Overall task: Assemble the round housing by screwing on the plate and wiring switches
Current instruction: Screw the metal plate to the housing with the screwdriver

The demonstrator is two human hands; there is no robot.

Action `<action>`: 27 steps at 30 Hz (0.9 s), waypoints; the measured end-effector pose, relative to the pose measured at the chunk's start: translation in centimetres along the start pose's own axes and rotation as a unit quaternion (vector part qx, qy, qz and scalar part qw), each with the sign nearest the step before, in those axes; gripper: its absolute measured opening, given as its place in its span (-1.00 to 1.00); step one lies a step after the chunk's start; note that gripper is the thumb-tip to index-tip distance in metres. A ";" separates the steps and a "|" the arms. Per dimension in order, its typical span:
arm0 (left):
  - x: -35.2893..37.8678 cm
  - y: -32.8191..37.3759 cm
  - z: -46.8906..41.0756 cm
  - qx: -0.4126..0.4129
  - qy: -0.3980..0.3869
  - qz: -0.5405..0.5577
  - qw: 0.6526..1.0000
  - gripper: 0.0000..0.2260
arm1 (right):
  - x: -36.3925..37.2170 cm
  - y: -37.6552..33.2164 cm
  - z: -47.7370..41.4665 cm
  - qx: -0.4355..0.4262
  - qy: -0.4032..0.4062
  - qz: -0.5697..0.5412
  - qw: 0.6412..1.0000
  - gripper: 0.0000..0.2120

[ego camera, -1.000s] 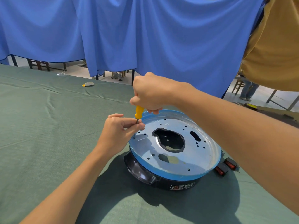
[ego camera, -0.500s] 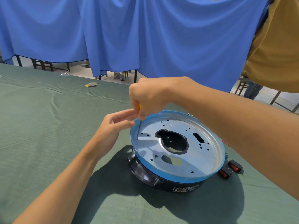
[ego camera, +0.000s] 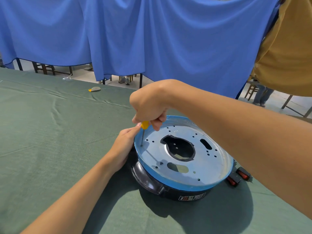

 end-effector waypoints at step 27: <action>0.0 0.3 0.4 0.003 0.004 0.002 1.000 -0.65 | 0.2 2.0 -0.1 -0.032 0.125 0.040 0.991 -0.53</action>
Point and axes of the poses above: each hand's wrist, its own z-axis away from the middle knuckle, its own x-axis out of the palm, y = z × x, the point moved 3 cm from there along -z, towards the middle knuckle, and after that the axes turned 7 degrees about -z, right-handed, at the moved point
